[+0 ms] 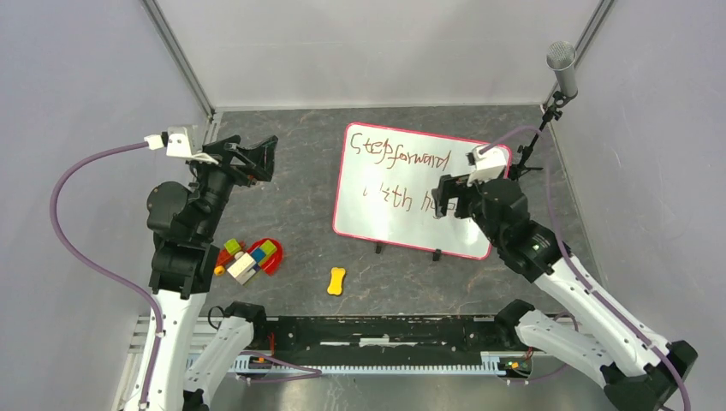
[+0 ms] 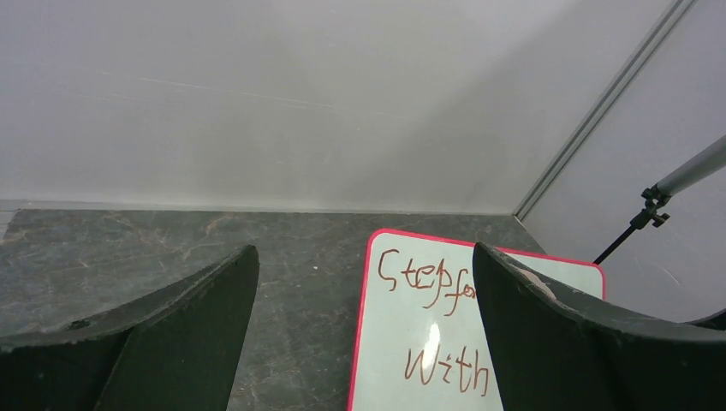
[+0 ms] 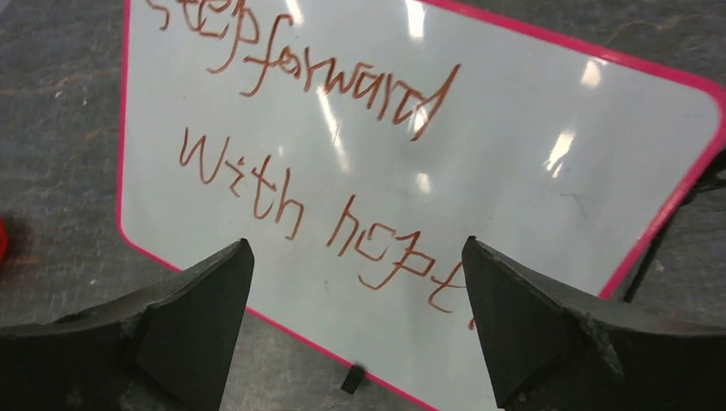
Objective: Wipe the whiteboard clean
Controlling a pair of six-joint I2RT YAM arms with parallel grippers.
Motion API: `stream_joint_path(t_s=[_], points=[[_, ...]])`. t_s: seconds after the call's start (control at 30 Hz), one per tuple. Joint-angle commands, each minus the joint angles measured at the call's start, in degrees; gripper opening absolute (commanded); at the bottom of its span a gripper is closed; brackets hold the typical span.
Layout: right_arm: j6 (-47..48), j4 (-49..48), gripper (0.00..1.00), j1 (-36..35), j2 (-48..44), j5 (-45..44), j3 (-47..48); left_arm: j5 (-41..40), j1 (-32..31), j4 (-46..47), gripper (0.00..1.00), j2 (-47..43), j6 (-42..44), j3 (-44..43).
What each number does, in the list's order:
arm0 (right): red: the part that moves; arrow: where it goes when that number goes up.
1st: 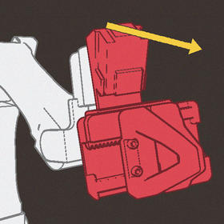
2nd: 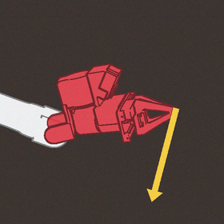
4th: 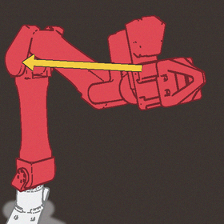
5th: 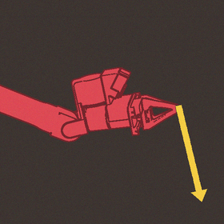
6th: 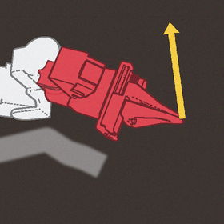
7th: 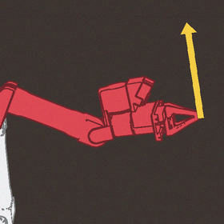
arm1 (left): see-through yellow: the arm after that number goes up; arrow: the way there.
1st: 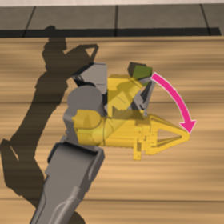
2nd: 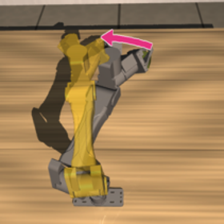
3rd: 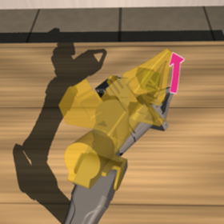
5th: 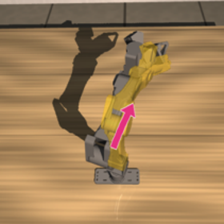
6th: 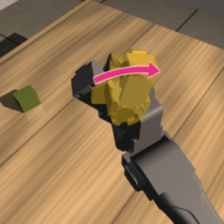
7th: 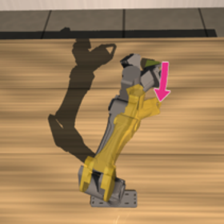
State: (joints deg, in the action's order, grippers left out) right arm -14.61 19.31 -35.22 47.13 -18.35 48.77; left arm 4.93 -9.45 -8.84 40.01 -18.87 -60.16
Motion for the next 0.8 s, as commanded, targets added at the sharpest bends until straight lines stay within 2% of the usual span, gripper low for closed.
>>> stream_joint_path(t_s=[0.0,0.27,0.43,0.6,0.77], points=[[-1.7,-2.1,0.98,-4.1,2.6,3.4,1.3,1.1,0.2,2.4,1.0,0.1,-0.8,-0.8],[1.4,-6.1,0.98,-6.3,0.4,5.9,-1.4,1.8,0.2,2.6,1.0,0.7,-1.1,-0.7],[-2.3,-5.8,0.98,-10.0,3.8,7.4,-1.1,3.6,0.2,1.6,1.0,1.3,-1.4,-0.1],[-17.7,-5.8,0.98,-21.5,11.9,-1.2,-1.1,2.4,0.2,-0.3,1.0,1.7,0.3,0.0],[-43.6,0.4,0.98,-33.2,22.4,-12.5,2.7,-0.2,0.2,-1.4,1.0,1.3,0.8,-0.2]])
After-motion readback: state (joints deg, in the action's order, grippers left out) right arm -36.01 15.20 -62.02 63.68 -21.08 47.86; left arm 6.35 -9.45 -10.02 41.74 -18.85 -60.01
